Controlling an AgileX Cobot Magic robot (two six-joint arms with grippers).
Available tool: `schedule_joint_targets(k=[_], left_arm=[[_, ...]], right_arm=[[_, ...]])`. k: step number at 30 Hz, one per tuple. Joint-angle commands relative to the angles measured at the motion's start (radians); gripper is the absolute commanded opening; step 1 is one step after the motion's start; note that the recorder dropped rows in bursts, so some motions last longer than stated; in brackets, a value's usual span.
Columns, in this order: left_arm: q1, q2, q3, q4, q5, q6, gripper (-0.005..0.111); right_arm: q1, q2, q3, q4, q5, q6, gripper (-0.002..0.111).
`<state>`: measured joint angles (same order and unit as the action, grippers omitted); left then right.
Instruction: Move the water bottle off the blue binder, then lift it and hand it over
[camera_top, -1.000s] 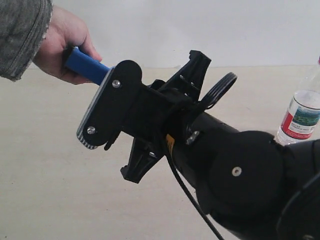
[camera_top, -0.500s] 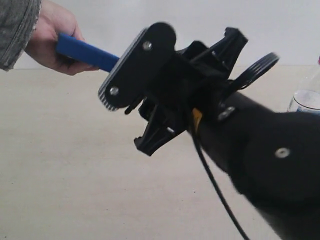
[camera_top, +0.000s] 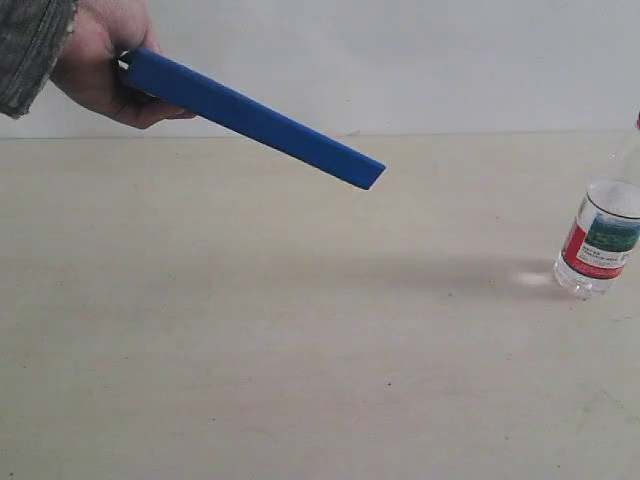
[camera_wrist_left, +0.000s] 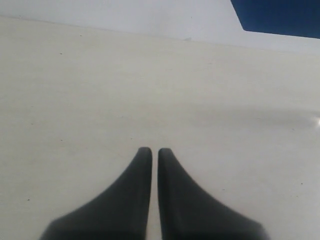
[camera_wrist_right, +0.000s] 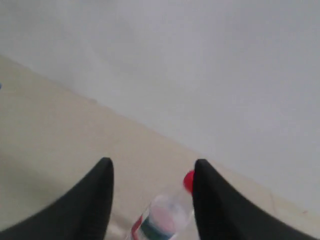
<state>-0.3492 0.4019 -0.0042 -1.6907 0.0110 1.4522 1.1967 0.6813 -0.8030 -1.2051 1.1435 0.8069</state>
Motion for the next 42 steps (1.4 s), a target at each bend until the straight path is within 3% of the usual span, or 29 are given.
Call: schedule_joint_targets(k=[1,4,7,13,22,24,29,32,35,42], left_arm=[[-0.010,-0.004,0.004,0.008,-0.003,0.007,0.004],[-0.010,-0.004,0.004,0.008,-0.005,0.007,0.004],[-0.010,-0.004,0.004,0.008,-0.005,0.007,0.004],[-0.010,-0.004,0.004,-0.054,0.122,-0.099,0.004],[-0.010,-0.006,0.004,-0.054,0.136,-0.099,0.004],[0.036,-0.032,0.004,-0.054,0.161,-0.099,0.004],[0.352,-0.188,0.004,-0.054,0.255,-0.099,0.004],[0.461,-0.387,0.004,-0.054,0.191,-0.099,0.004],[0.458,-0.402,0.004,-0.054,0.135,-0.099,0.004],[0.438,-0.402,0.004,-0.054,0.143,-0.099,0.004]], right_arm=[[0.000,-0.208,0.004,0.320,0.078,-0.258,0.023],[0.000,-0.332,0.006,0.460,0.078,-0.406,0.009],[0.000,-0.428,0.036,0.475,0.078,-0.465,0.000],[0.000,-0.582,0.157,0.409,0.078,-0.550,0.000],[0.000,-0.681,0.428,0.379,0.078,-0.549,0.000],[0.000,-0.681,0.479,0.382,0.078,-0.540,0.000],[0.000,-0.681,0.527,0.379,0.078,-0.396,0.000],[0.000,-0.681,0.530,0.373,0.078,-0.396,0.000],[0.000,-0.681,0.534,0.381,0.078,-0.394,0.000],[0.000,-0.681,0.535,0.381,0.078,-0.391,0.000]])
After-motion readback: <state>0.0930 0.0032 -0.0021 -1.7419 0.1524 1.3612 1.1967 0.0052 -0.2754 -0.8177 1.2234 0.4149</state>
